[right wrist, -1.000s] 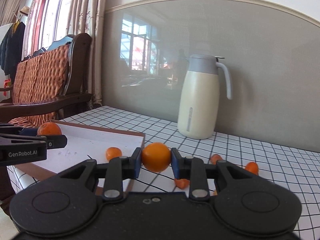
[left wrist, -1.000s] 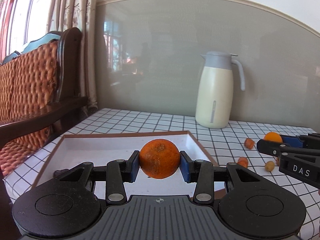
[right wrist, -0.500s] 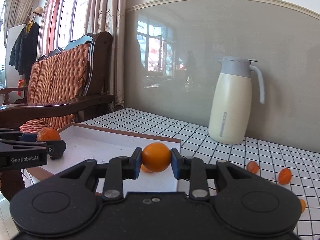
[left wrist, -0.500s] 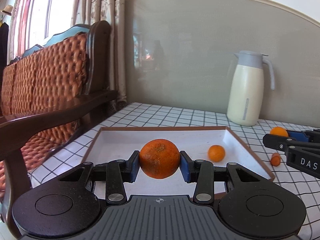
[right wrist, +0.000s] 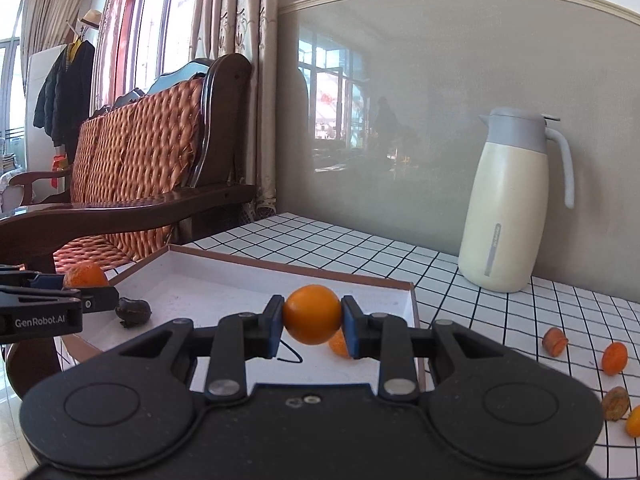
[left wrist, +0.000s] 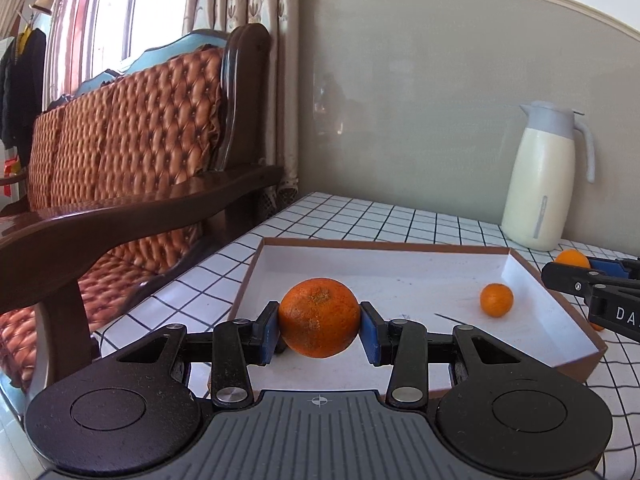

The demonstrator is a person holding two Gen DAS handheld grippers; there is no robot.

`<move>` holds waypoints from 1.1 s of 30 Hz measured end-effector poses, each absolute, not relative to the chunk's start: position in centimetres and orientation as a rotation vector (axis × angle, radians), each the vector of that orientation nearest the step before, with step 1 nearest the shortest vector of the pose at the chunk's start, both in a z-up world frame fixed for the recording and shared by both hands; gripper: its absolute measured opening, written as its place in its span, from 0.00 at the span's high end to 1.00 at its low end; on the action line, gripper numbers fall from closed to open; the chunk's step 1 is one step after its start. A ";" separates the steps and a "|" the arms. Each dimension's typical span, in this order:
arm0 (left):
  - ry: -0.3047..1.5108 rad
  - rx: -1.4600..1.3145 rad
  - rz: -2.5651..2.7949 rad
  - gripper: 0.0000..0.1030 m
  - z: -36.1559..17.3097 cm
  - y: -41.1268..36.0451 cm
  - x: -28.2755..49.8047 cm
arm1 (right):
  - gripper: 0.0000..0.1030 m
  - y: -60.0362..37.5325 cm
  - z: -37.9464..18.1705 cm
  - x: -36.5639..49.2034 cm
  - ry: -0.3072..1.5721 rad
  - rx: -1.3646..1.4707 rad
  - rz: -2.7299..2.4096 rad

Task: Organize fruits
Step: 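Carry the large orange in the left tool while the right tool carries the small orange to the box, then open the left tool over the box while the right tool releases the small orange inside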

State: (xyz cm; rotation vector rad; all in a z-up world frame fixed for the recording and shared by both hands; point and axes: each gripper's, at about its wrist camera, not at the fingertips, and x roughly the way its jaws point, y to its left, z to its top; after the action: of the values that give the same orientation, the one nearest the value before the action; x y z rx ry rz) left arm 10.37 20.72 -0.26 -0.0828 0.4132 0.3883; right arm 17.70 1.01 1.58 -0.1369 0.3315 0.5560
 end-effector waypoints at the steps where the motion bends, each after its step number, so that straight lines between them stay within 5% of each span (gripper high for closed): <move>1: 0.403 -0.079 0.395 0.59 -0.1 20.9 10.6 | 0.79 1.2 1.7 17.9 0.325 -0.135 0.557; 30: 0.468 -0.119 0.447 0.59 -0.5 24.9 20.5 | 0.78 3.8 0.7 28.8 0.470 -0.106 0.565; 32: 0.463 -0.116 0.452 0.56 -0.7 25.0 20.7 | 0.61 3.6 0.6 29.0 0.448 -0.121 0.534; 33: 0.446 -0.109 0.464 0.49 -0.7 25.0 20.6 | 0.20 3.4 0.7 28.8 0.413 -0.126 0.490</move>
State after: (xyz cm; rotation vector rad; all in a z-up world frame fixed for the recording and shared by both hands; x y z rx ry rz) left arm 20.56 24.96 -0.74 -0.1089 0.4457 0.4638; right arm 28.77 3.43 0.68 -0.1260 0.4128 0.4904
